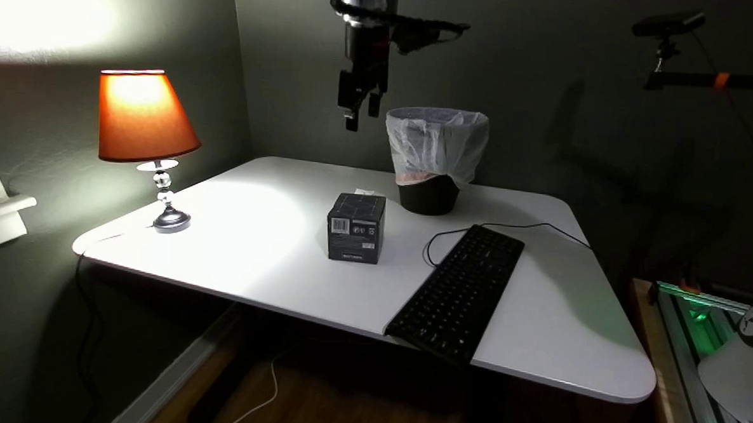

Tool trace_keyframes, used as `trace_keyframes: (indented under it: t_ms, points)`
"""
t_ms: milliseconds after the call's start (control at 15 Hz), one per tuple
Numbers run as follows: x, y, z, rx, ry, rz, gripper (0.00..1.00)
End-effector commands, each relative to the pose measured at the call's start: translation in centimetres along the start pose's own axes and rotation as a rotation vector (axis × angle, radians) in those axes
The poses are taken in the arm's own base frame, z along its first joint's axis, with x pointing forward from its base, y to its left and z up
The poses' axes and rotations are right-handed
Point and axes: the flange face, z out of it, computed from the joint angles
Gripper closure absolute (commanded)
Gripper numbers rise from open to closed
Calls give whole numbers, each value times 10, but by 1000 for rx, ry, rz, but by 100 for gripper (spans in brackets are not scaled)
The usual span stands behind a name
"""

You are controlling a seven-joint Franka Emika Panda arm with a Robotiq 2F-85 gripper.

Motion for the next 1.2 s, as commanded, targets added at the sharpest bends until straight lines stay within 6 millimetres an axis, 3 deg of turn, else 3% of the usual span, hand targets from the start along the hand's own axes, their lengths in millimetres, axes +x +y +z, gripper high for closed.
trace_keyframes:
  t_ms: [0, 133, 267, 333, 600, 1133]
  points:
    - [-3, 50, -6, 119, -50, 11, 0]
    - [-5, 80, -2, 144, -81, 14, 0]
    - [-8, 96, 9, 157, -77, 30, 0]
    - [-12, 88, -3, 125, -64, 31, 0]
    - [-11, 98, 10, 132, -77, 37, 0]
    - [-6, 104, 95, 409, -175, -308, 0]
